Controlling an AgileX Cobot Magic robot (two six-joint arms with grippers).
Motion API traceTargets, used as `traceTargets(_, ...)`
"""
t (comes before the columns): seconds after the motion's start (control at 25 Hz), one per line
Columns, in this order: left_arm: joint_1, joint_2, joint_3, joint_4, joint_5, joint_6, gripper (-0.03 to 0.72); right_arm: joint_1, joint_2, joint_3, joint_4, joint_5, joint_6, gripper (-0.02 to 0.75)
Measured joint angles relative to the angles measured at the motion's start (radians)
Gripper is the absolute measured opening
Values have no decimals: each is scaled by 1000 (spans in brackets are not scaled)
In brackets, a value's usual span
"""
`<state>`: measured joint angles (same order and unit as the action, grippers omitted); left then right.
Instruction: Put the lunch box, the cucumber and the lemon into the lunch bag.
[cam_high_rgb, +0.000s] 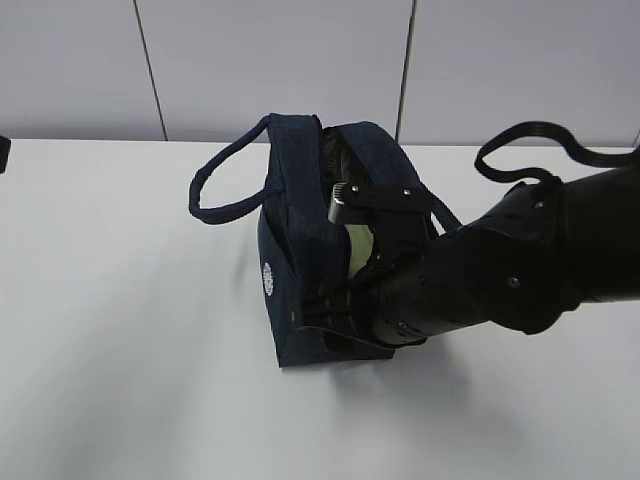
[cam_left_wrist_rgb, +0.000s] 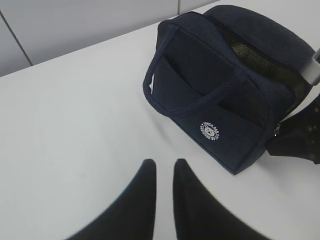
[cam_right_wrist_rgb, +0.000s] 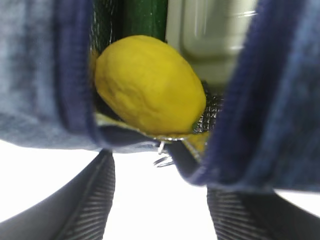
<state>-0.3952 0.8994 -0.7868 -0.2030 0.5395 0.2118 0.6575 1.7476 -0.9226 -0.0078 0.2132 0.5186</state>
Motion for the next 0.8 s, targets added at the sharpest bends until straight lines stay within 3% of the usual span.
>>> traceTargets(0.44, 0, 0, 0, 2, -6, 0, 65, -2, 52, -2, 0, -22, 4, 433)
traceTargets(0.8, 0, 0, 0, 4, -6, 0, 71, -24, 52, -6, 0, -14, 8, 371)
